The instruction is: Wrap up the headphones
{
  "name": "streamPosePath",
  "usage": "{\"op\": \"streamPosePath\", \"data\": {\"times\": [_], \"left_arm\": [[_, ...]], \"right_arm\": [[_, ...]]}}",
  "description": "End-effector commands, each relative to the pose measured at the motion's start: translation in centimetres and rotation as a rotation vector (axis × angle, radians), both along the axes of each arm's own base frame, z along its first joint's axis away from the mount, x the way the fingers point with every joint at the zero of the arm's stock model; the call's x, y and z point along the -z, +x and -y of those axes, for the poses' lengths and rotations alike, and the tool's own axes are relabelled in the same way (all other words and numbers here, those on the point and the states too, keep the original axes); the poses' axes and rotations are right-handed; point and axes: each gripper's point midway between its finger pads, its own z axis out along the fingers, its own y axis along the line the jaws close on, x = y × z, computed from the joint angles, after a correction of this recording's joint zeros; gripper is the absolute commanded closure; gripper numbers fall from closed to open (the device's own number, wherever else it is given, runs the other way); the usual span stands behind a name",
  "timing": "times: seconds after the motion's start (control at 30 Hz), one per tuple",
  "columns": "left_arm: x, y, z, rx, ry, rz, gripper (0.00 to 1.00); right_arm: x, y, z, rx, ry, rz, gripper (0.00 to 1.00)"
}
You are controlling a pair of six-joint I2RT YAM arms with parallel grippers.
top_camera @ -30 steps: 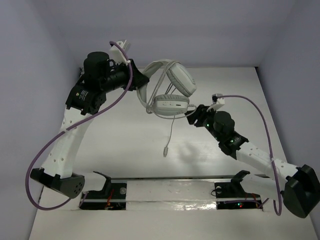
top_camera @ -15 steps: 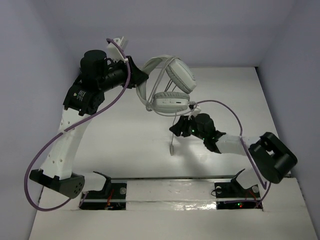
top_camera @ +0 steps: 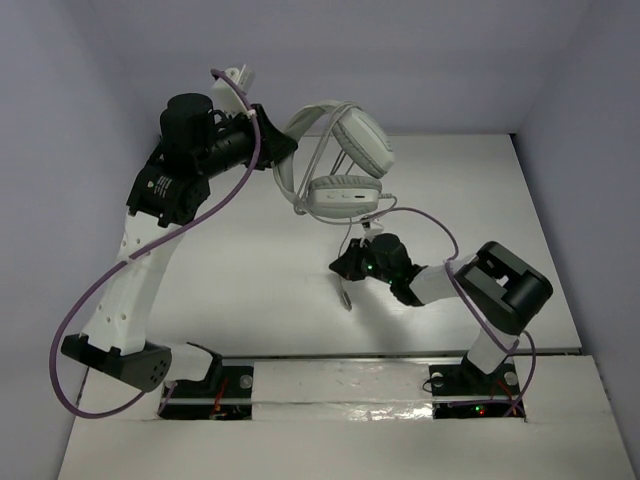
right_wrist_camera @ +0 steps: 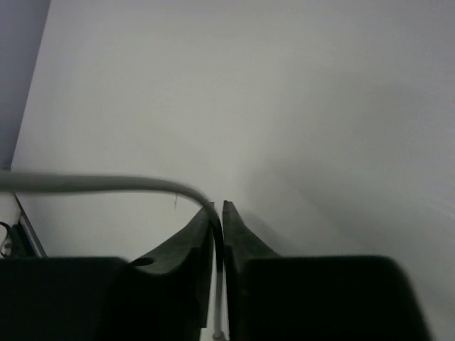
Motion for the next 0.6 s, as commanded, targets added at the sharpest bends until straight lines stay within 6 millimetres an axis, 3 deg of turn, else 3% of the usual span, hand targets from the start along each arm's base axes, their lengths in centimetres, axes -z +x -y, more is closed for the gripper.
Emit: {"op": "streamPosePath", "data": {"times": [0.0,0.07,0.1,0.2,0.23,0.27,0.33,0.37,0.5,0.57], "left_arm": [[-5.6,0.0,-0.3,-0.031,-0.118,0.137,1.00],[-6.1,0.8,-0.8,-0.088,-0.140,0.144,1.00],[-6.1,1.2,-1.0,-0.113,-0.147,0.144,1.00],[-5.7,3.3,-2.8,-0.258,-0.167,0.140,1.00],[-5.6,3.9,-3.5,-0.307,-0.172,0.140,1.00],[-5.9,5.0,-5.1,-0.405,-0.186,0.168,1.00],[-4.8,6.1,-7.0,-0.518,-0.181,0.166,1.00],[-4.9,7.0,-8.7,-0.612,-0.176,0.191,1.00],[-1.2,9.7,-10.4,-0.739,-0.109,0.150,1.00],[0.0,10.6,-11.4,-0.796,-0.084,0.143,1.00]], "right_arm": [[-2.5,0.2,-2.2,-0.025,0.096,0.054,0.92],[-2.5,-1.1,-3.3,-0.051,0.103,0.042,1.00],[-2.8,-3.2,-4.7,-0.098,0.099,0.037,1.00],[-2.6,-6.4,-6.2,-0.150,0.042,0.012,1.00],[-3.3,-8.8,-7.3,-0.208,0.039,0.015,1.00],[-3.4,-10.0,-7.7,-0.228,0.020,0.016,1.00],[-3.5,-13.7,-8.4,-0.310,-0.063,0.009,1.00],[-3.6,-14.4,-8.4,-0.312,-0.095,0.016,1.00],[-4.3,-19.1,-7.4,-0.385,-0.239,0.010,1.00],[-7.3,-20.8,-8.3,-0.418,-0.232,0.061,1.00]]}}
